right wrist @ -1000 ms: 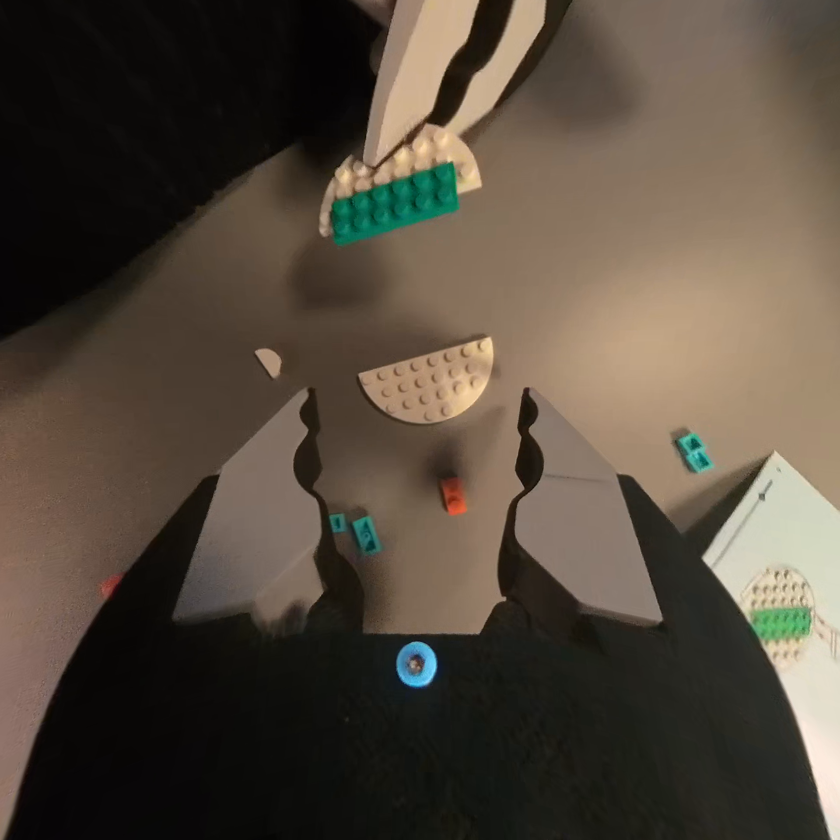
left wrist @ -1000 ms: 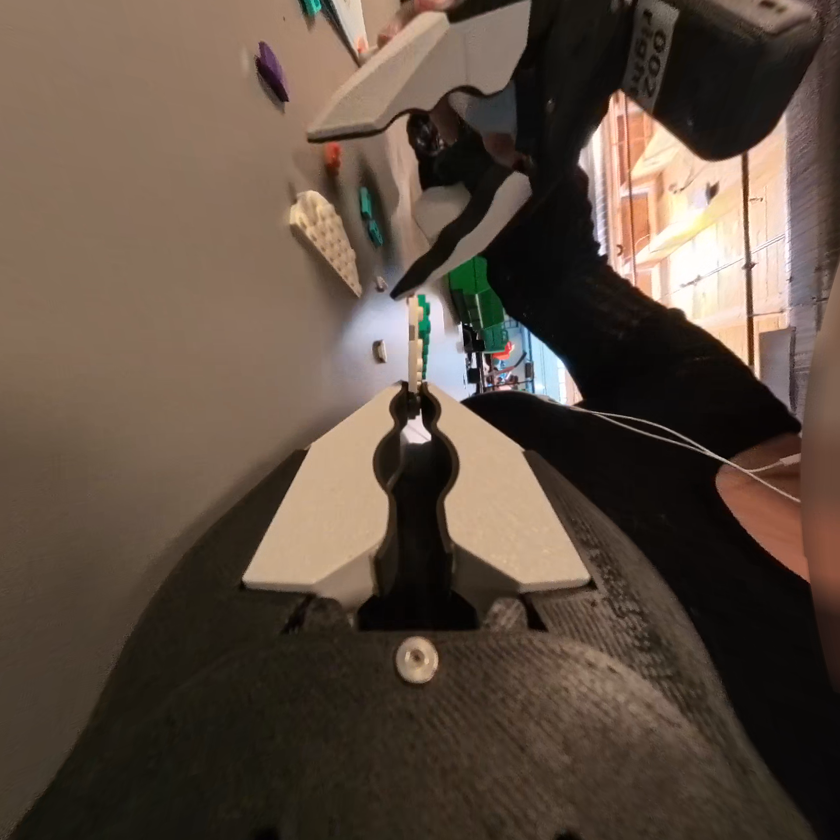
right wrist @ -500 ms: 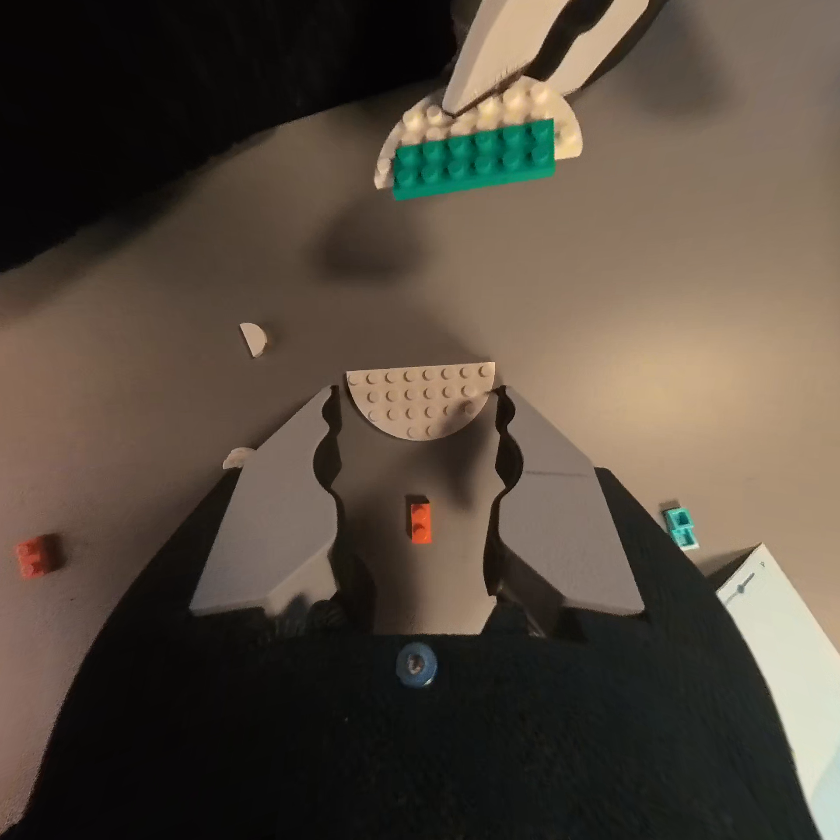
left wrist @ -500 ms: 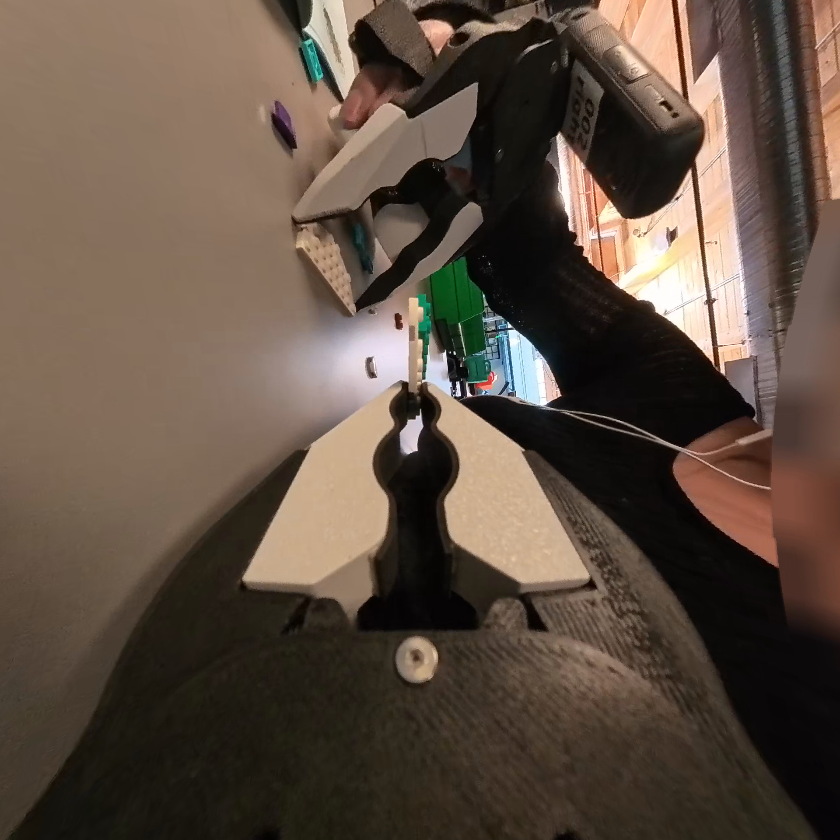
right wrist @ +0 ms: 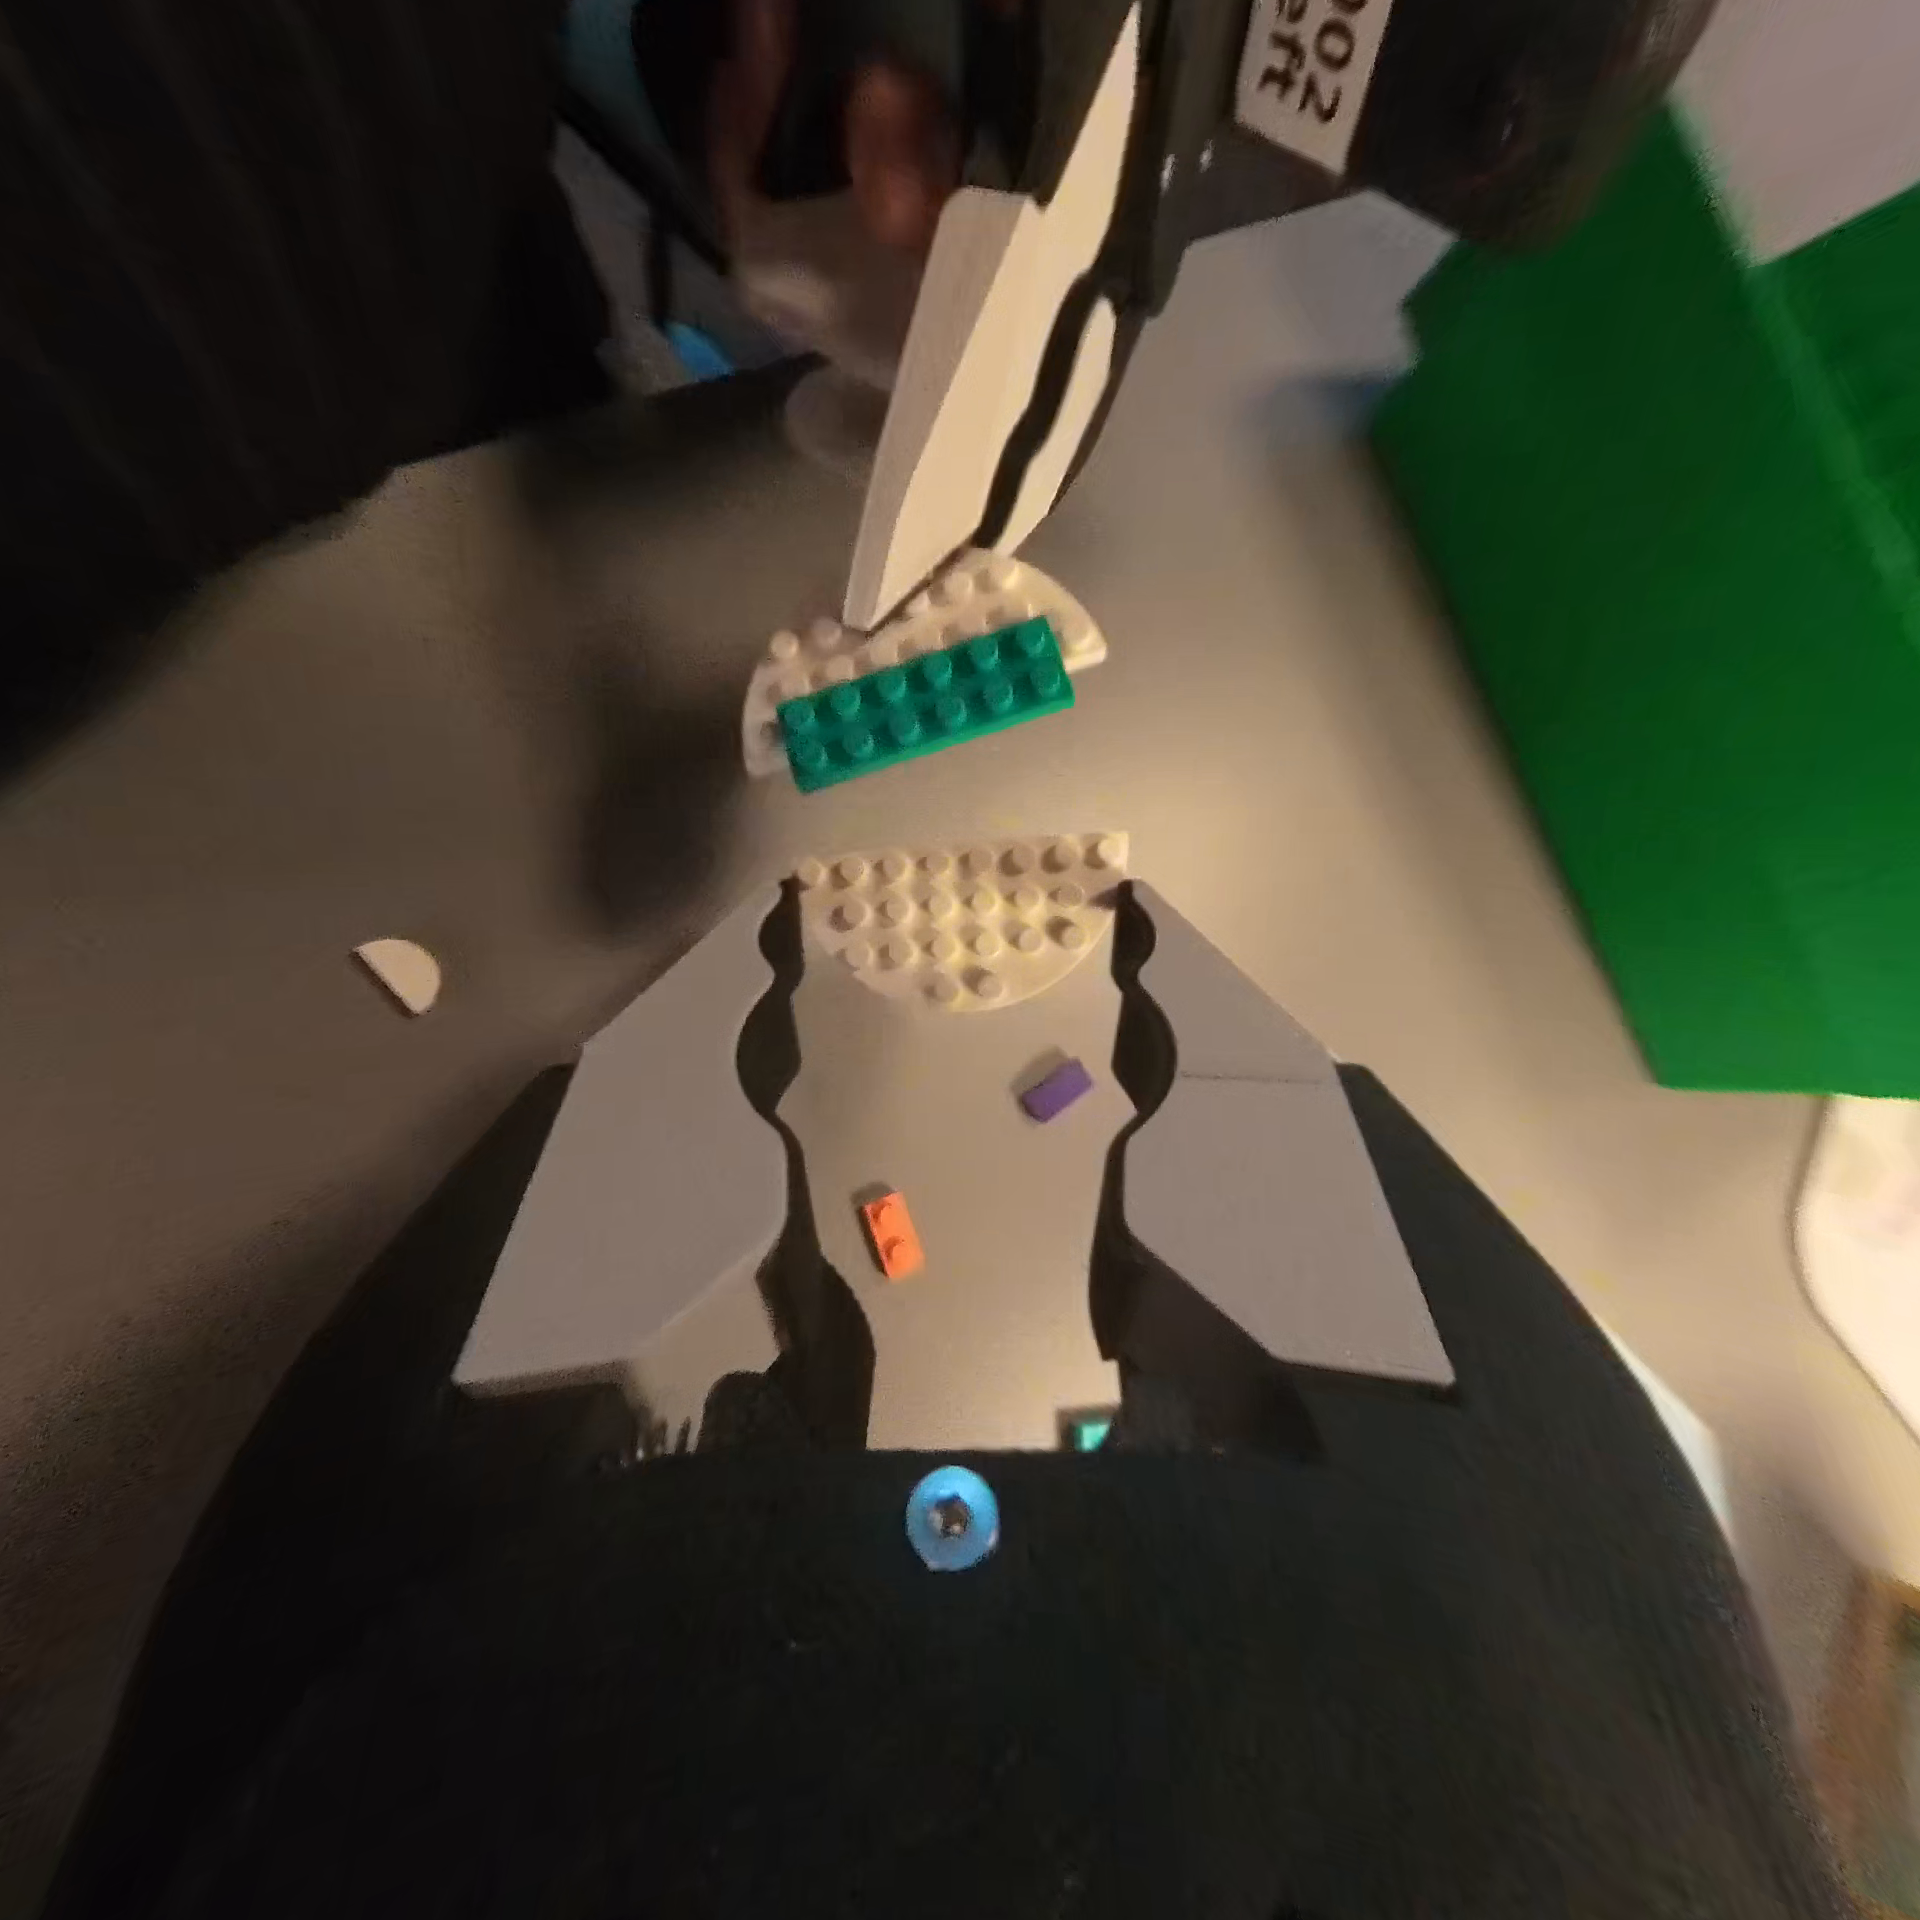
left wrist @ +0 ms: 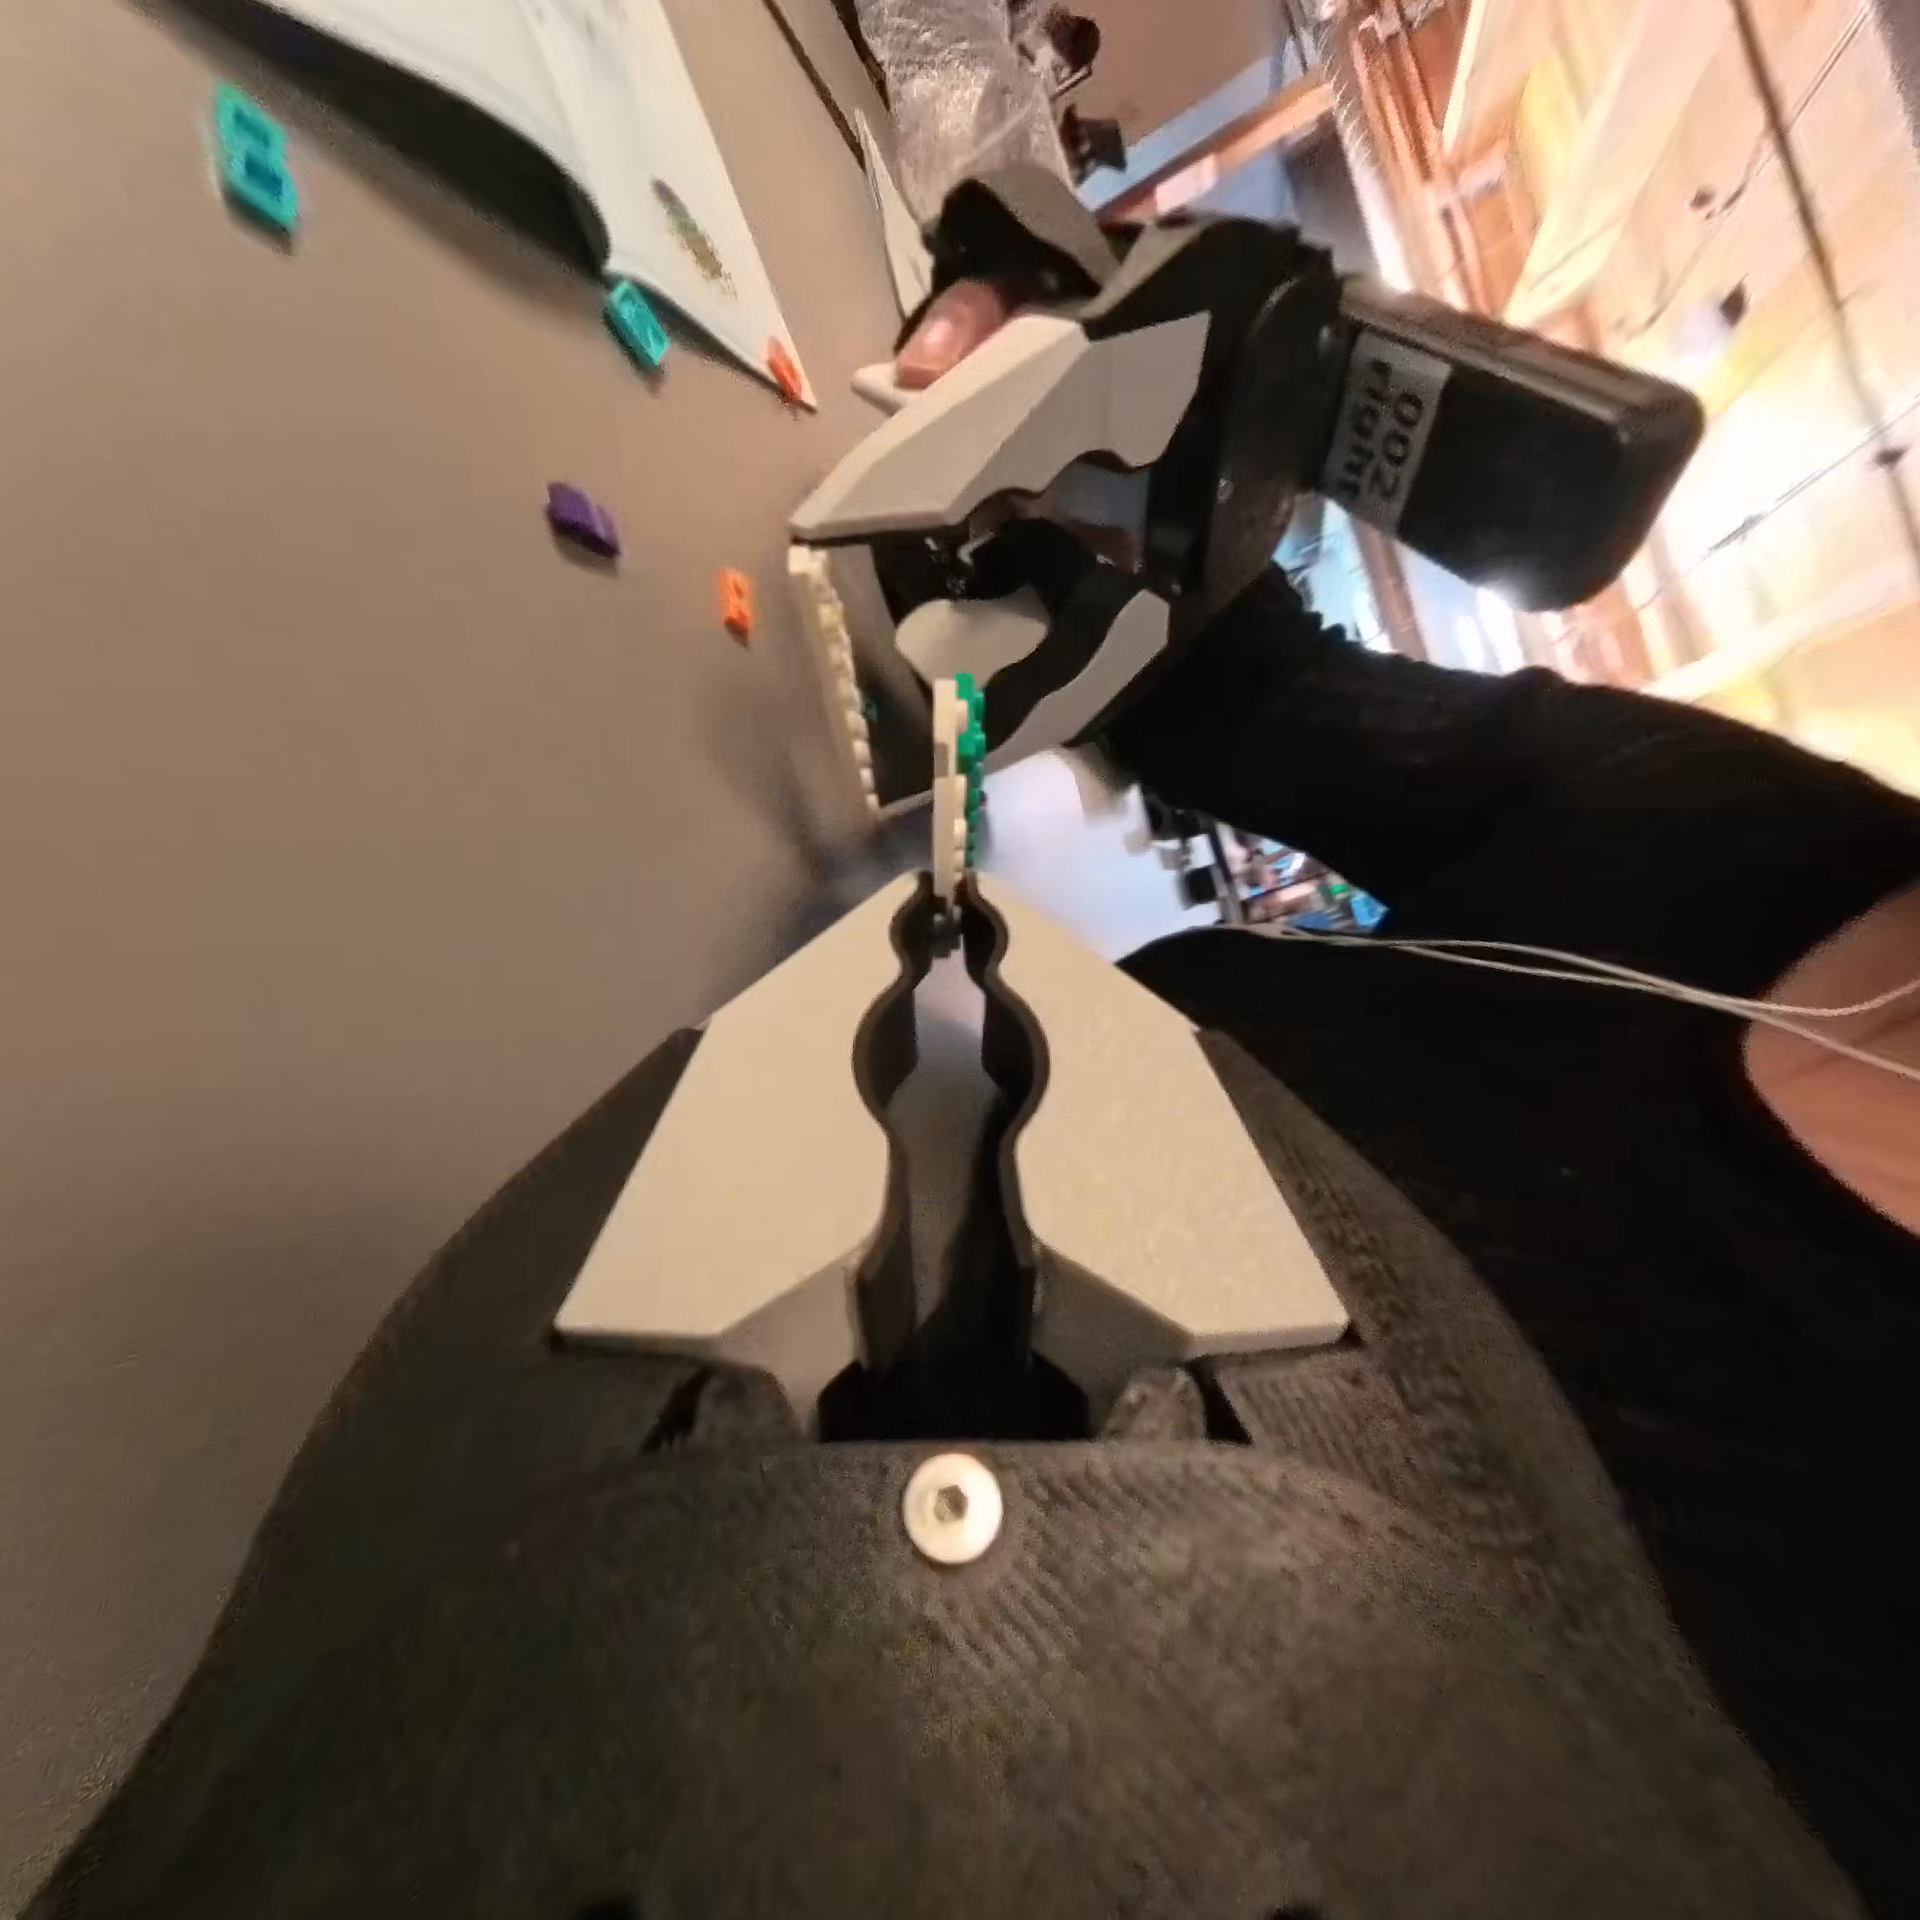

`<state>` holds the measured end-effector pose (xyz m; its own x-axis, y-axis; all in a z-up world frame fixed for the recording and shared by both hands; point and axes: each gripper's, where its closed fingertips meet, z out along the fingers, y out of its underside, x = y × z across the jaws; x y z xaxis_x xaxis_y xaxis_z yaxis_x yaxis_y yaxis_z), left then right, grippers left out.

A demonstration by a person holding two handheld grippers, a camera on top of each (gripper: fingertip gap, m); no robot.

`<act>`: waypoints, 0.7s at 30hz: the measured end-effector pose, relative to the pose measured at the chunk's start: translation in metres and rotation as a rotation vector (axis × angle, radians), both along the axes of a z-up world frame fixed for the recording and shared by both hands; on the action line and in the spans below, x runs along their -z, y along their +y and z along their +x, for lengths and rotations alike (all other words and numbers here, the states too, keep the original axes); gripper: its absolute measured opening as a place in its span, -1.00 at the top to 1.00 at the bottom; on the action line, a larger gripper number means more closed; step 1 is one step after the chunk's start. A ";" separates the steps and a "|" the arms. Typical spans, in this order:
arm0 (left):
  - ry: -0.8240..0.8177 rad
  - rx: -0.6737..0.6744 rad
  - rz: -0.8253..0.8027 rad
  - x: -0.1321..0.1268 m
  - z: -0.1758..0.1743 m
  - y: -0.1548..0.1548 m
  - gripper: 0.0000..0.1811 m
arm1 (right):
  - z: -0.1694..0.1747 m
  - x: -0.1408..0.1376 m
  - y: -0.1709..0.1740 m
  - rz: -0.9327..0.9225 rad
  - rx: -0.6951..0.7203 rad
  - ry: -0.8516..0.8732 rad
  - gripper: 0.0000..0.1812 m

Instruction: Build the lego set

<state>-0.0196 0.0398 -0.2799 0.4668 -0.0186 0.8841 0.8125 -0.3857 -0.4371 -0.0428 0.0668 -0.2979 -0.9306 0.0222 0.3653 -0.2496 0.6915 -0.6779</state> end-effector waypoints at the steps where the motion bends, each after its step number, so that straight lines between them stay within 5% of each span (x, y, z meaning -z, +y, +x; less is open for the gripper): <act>1: 0.058 0.001 -0.018 0.002 -0.001 0.003 0.96 | 0.000 -0.004 0.000 -0.005 0.021 0.062 0.34; 9: 0.406 0.077 -0.120 0.016 -0.003 0.015 0.96 | 0.008 -0.002 0.006 0.074 0.093 0.499 0.34; 21: 0.540 0.086 -0.187 0.029 -0.005 0.022 0.95 | 0.008 0.008 0.012 0.074 0.139 0.629 0.34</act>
<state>-0.0248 0.0621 -0.3092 0.8568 0.0571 0.5124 0.4549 -0.5515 -0.6992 -0.0347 0.0792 -0.3054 -0.5286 0.0805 0.8450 -0.4886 0.7852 -0.3804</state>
